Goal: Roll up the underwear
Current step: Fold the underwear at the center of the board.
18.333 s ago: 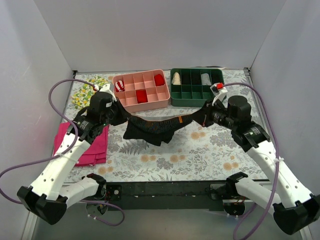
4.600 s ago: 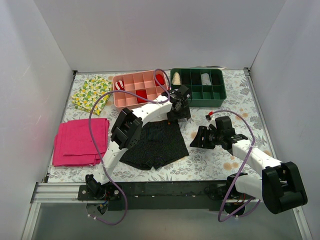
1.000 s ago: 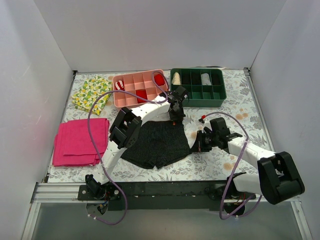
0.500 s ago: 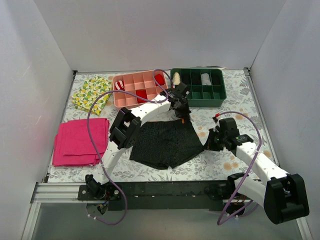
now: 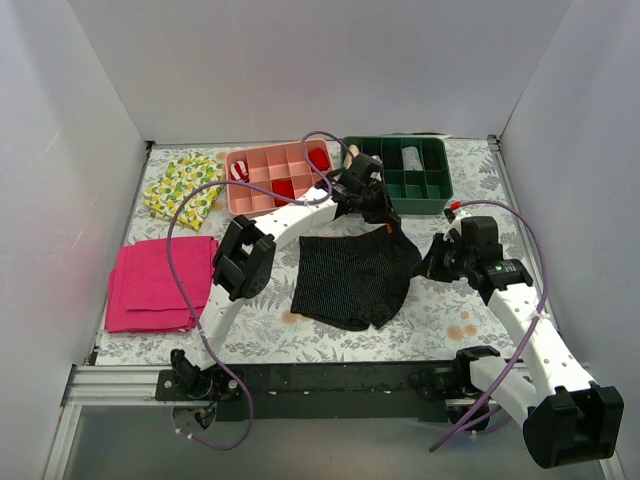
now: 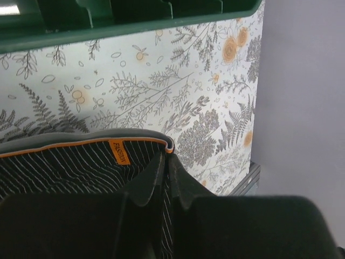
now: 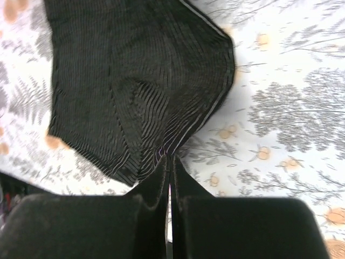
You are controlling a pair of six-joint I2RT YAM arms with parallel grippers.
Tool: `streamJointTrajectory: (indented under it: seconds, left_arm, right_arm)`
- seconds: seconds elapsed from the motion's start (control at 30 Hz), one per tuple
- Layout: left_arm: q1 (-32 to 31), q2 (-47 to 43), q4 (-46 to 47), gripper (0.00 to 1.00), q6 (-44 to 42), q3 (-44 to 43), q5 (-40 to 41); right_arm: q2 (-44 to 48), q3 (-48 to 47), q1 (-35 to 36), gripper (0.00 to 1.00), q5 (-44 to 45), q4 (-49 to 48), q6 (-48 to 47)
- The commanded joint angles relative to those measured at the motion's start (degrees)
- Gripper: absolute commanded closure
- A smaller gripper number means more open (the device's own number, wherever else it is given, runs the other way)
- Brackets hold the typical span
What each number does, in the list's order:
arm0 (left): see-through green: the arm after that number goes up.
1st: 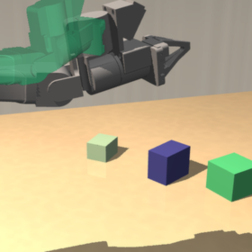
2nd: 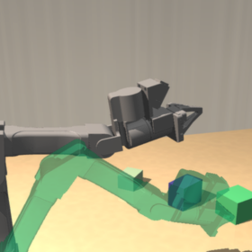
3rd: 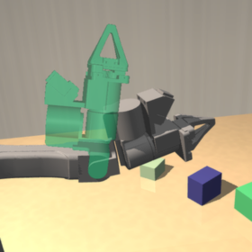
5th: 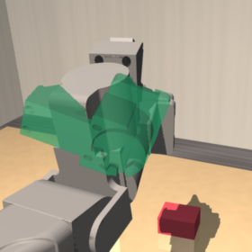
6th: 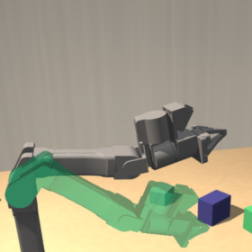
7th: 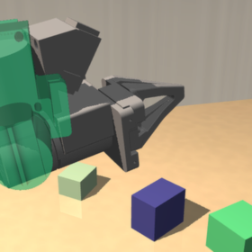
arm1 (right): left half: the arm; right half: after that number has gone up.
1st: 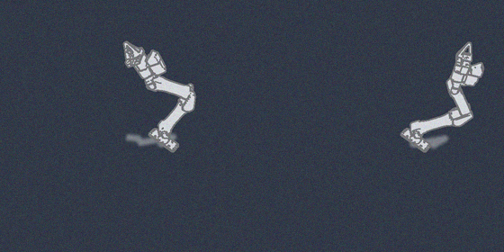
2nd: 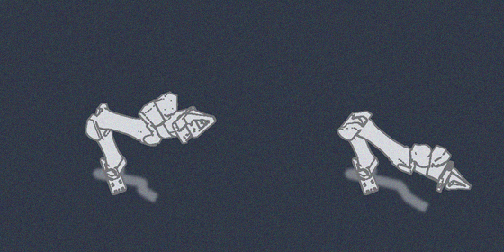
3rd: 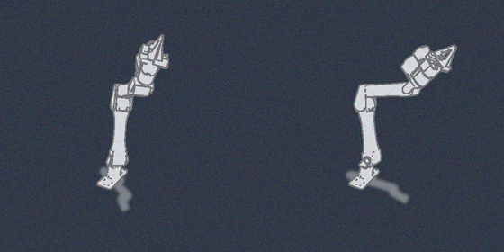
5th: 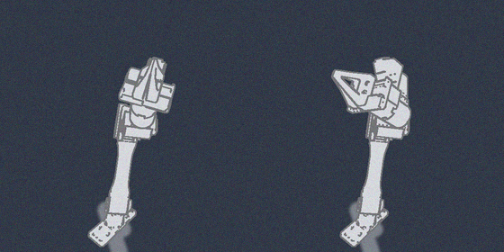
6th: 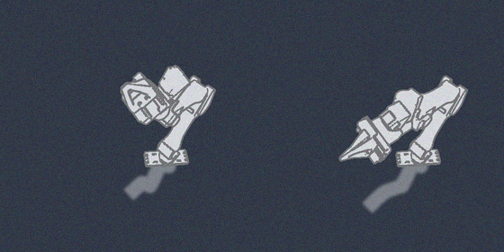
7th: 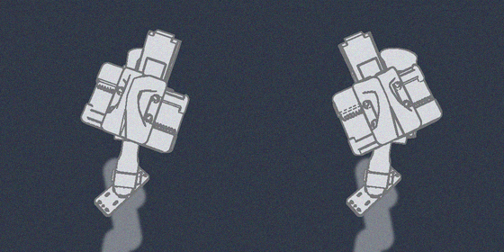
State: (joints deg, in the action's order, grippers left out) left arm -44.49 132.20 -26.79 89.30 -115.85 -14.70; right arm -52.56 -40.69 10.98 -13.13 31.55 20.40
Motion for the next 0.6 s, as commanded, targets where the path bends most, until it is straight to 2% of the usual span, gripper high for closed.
streamJointTrajectory:
  seconds: [0.0, 0.13, 0.37, 0.57]
  left_arm:
    - [1.77, -8.71, 5.07, 1.00, 0.44, 6.32, -2.96]
    - [3.97, -14.32, 10.16, 1.00, 1.23, 16.42, -4.72]
    - [7.83, -20.48, 14.56, 1.00, 0.35, 25.39, -7.10]
    - [11.78, -25.14, 16.06, 1.00, -1.14, 33.05, -9.12]
  right_arm:
    - [0.00, -1.94, 0.53, 0.99, -9.54, 0.62, -2.29]
    - [-0.70, -2.64, 4.91, 0.99, -11.14, 0.44, -1.77]
    - [-4.12, -5.37, 18.61, 0.99, -7.44, -2.63, 4.73]
    - [-7.64, -6.42, 25.56, 0.99, -5.77, -6.76, 9.73]
